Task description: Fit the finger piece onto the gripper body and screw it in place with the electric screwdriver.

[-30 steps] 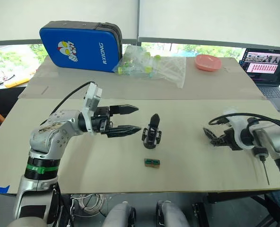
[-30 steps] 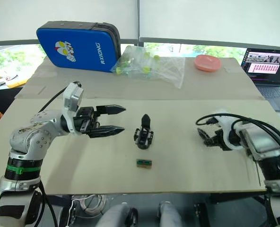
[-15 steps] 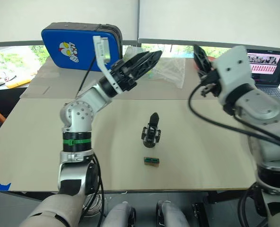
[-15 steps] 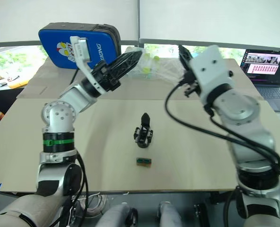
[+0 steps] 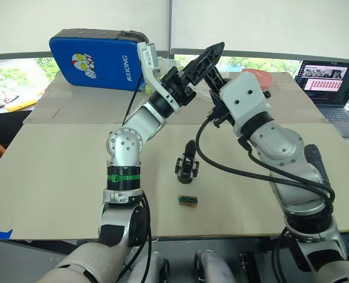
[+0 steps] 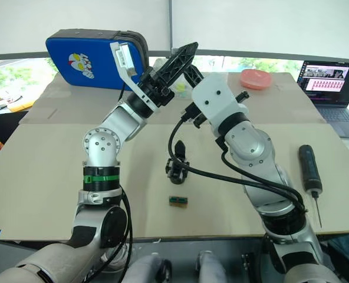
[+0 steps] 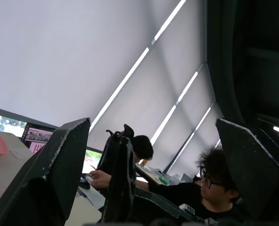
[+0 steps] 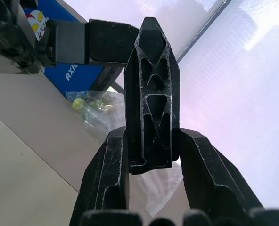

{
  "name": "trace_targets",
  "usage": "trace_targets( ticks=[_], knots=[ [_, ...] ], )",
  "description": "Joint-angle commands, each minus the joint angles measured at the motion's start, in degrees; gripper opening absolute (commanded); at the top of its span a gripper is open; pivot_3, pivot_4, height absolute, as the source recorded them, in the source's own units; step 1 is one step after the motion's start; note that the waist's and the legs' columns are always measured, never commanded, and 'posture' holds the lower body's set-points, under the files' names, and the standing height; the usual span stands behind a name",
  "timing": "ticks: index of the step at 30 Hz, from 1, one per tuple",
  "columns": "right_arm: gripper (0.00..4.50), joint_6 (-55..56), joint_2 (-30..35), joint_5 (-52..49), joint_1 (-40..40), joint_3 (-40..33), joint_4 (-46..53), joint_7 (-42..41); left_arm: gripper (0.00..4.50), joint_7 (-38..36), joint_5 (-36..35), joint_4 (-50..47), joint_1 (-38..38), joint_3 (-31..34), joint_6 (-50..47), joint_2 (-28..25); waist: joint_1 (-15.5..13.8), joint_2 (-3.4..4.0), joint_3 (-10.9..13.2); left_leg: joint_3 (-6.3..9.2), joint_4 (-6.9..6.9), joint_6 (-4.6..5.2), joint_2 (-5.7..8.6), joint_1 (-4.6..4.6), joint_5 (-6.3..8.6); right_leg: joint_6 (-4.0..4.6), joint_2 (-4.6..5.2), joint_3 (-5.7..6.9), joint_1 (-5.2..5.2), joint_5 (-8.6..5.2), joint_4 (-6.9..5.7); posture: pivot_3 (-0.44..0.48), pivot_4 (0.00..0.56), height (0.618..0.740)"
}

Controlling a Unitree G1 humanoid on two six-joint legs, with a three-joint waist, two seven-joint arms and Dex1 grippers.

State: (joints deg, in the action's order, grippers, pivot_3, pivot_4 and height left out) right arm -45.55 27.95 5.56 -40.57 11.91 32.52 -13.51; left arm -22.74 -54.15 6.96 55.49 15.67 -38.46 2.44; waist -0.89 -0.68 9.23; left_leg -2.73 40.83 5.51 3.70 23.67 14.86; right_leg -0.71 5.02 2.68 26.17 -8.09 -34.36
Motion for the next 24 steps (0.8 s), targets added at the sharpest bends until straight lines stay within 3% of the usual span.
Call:
trace_targets(
  ticks=[1,18,21,24],
  knots=[
    [1.11,2.06,0.21,1.45,-0.75,-2.42,1.21,-0.08,4.5,-0.05,-1.33,-2.89,-0.73,0.22,0.26,-0.73,0.07,0.0,0.0,0.0,0.0,0.01,0.01,-0.02,0.0,0.0,0.0,0.01,0.0,0.0,-0.03,0.0,0.15,0.74],
    [1.11,5.78,0.0,3.48,-0.7,-0.73,0.51,-4.36,4.5,-0.34,-4.36,-4.51,-2.58,-1.22,-1.4,0.33,0.13,0.0,0.0,-0.07,0.0,0.09,0.01,-0.11,-0.06,0.01,0.0,0.06,-0.01,-0.01,-0.14,0.0,0.15,0.74],
    [1.11,5.74,-0.11,3.76,-0.53,-0.85,0.55,-4.71,3.31,-0.48,-4.36,-4.29,-2.39,-1.11,-0.92,0.31,0.12,0.0,0.0,-0.07,0.0,0.09,0.01,-0.1,-0.06,0.01,0.01,0.04,0.0,-0.01,-0.14,0.0,0.15,0.74],
    [1.11,5.67,-0.08,3.97,-0.35,-1.05,0.55,-4.96,1.76,-0.62,-4.72,-4.22,-2.24,-0.85,-0.29,0.4,0.12,0.0,0.0,-0.07,0.0,0.1,0.01,-0.1,-0.06,0.01,0.02,0.02,-0.01,-0.01,-0.13,0.0,0.15,0.74]
  ],
)
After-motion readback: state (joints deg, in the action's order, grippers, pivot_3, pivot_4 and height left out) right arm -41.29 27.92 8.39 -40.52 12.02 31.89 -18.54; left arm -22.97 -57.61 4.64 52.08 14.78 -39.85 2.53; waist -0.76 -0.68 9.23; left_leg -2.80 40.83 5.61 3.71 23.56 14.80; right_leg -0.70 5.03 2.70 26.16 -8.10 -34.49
